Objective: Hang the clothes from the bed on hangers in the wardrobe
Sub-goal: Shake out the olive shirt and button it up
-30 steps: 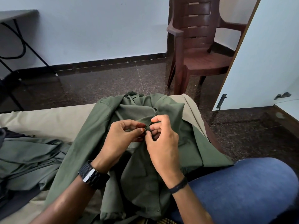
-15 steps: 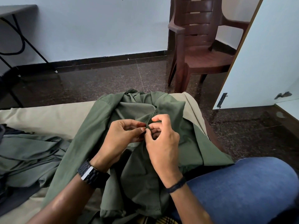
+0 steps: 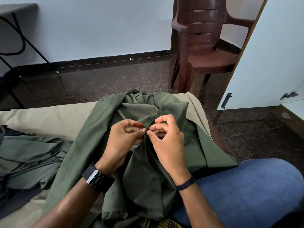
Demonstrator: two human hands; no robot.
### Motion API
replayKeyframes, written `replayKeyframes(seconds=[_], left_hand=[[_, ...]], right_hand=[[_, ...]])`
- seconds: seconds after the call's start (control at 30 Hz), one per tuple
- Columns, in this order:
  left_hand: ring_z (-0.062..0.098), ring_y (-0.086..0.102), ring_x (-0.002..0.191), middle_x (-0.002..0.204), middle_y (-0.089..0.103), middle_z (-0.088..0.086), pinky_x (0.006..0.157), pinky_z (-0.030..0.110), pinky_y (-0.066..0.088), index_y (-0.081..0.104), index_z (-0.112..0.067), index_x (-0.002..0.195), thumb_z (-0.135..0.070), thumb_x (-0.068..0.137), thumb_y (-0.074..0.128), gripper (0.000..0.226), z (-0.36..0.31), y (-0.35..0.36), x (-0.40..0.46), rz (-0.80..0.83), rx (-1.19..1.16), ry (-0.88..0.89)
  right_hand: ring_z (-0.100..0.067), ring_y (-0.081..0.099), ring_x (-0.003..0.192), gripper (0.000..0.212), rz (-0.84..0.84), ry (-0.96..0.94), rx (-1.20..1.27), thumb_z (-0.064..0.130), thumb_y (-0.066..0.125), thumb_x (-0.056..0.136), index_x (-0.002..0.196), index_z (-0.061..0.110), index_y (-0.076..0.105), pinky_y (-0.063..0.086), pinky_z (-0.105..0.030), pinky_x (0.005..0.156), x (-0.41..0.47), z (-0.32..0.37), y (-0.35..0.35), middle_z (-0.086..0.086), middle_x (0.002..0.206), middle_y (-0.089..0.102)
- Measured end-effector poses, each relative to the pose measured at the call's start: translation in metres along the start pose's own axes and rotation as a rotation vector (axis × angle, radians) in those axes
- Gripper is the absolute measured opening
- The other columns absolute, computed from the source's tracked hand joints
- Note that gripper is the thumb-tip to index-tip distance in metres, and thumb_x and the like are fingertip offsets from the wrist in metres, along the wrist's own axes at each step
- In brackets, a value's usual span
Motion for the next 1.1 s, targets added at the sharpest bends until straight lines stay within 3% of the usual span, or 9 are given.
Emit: replayKeyframes(seconds=[0.17,0.33,0.47,0.57,0.7,0.8,0.97,1.1], left_hand=[[0.013,0.067,0.061,0.066,0.069,0.005,0.059,0.022,0.058,0.059,-0.006,0.088,0.001,0.088,0.062,0.007,0.002,0.008,-0.004,-0.018,-0.061,0.003],[0.035,0.065,0.084,0.084,0.072,0.022,0.080,0.047,0.051,0.057,-0.007,0.093,-0.017,0.066,0.076,0.035,-0.005,0.010,-0.005,-0.006,-0.069,0.022],[0.019,0.064,0.067,0.067,0.071,0.006,0.064,0.031,0.054,0.059,-0.010,0.092,-0.002,0.080,0.071,0.019,-0.008,0.006,0.000,-0.012,0.047,0.104],[0.011,0.062,0.061,0.064,0.070,0.001,0.061,0.020,0.052,0.055,-0.011,0.088,0.003,0.083,0.067,0.020,-0.012,0.004,0.003,-0.016,0.123,0.181],[0.007,0.055,0.057,0.058,0.065,-0.003,0.062,0.019,0.047,0.050,-0.011,0.082,0.010,0.085,0.061,0.024,-0.014,0.009,0.006,0.063,0.089,0.205],[0.006,0.051,0.054,0.055,0.062,-0.005,0.059,0.019,0.043,0.047,-0.011,0.080,0.012,0.085,0.058,0.026,-0.015,0.016,0.010,0.127,0.041,0.201],[0.021,0.050,0.067,0.062,0.063,0.004,0.063,0.032,0.039,0.047,-0.011,0.080,0.010,0.085,0.059,0.025,-0.017,0.028,0.015,0.179,-0.004,0.217],[0.017,0.068,0.069,0.073,0.070,-0.001,0.069,0.025,0.053,0.051,-0.016,0.085,0.000,0.082,0.069,0.025,-0.020,0.036,0.012,0.168,0.204,0.366]], right_hand=[[-0.002,0.060,0.068,0.038,-0.061,-0.070,-0.134,-0.001,0.071,0.079,0.093,0.023,0.045,0.048,-0.013,0.068,-0.003,0.002,0.002,0.007,0.077,0.064],[-0.004,0.060,0.067,0.030,-0.089,-0.124,-0.184,0.001,0.069,0.082,0.100,0.015,0.050,0.051,-0.020,0.069,-0.005,0.007,0.003,0.007,0.078,0.063],[-0.004,0.062,0.070,0.032,-0.054,-0.117,-0.124,0.000,0.071,0.081,0.103,0.014,0.051,0.049,-0.010,0.068,-0.004,0.008,0.001,0.003,0.079,0.067],[-0.001,0.063,0.069,0.035,-0.073,-0.087,-0.094,0.001,0.072,0.079,0.098,0.020,0.050,0.046,-0.006,0.068,-0.003,0.009,-0.001,0.006,0.077,0.067],[-0.003,0.063,0.068,0.032,-0.129,-0.002,-0.075,0.005,0.071,0.077,0.083,0.027,0.048,0.050,-0.020,0.075,-0.003,0.008,-0.004,0.012,0.071,0.065],[-0.004,0.063,0.066,0.027,-0.175,0.056,-0.019,0.005,0.072,0.075,0.076,0.024,0.053,0.049,-0.013,0.067,0.003,0.004,-0.010,0.008,0.068,0.065],[-0.015,0.064,0.057,0.024,-0.132,0.327,0.409,-0.006,0.070,0.076,0.070,0.012,0.056,0.053,-0.030,0.066,0.011,-0.014,-0.015,-0.005,0.063,0.066],[-0.013,0.062,0.053,0.025,-0.197,0.375,0.495,-0.009,0.068,0.076,0.070,0.011,0.055,0.051,-0.031,0.064,0.013,-0.020,-0.023,-0.002,0.059,0.065]])
Point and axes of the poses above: each hand's wrist, its own x-axis towards the middle knuckle, its own y-axis out of the palm, z = x × y, the point moved 5 cm from there along x, towards the middle knuckle
